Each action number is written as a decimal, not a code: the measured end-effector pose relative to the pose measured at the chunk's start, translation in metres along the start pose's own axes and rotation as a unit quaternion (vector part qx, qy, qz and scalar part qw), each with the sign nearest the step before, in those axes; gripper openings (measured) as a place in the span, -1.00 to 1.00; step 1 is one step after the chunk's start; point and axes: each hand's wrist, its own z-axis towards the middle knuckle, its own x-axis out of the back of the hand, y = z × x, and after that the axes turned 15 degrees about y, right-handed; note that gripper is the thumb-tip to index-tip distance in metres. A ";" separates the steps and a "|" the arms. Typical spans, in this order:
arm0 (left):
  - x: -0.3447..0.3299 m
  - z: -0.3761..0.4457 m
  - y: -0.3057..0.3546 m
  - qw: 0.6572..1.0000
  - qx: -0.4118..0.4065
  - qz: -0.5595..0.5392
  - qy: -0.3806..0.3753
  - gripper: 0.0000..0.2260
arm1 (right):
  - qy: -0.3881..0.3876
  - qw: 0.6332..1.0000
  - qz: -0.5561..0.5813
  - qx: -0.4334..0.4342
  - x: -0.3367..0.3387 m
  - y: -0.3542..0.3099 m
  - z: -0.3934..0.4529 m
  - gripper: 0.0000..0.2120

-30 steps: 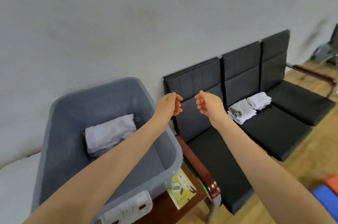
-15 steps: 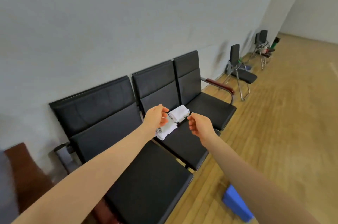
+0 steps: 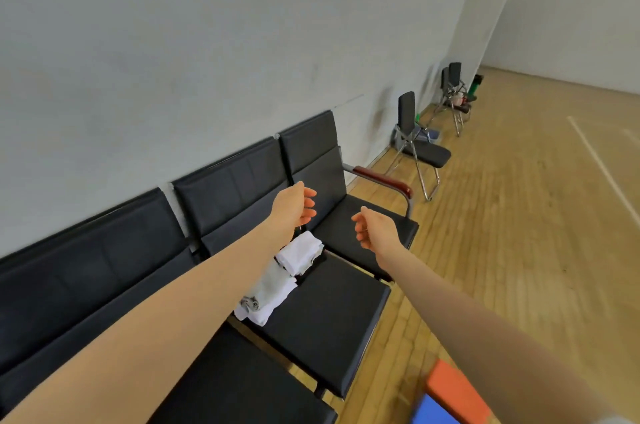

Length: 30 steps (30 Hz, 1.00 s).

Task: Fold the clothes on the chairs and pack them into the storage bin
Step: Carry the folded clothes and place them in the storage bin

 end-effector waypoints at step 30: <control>-0.185 0.398 -0.089 0.952 0.150 0.019 0.266 -0.72 | -0.234 0.954 -0.185 -0.026 -0.224 0.028 0.475 -0.71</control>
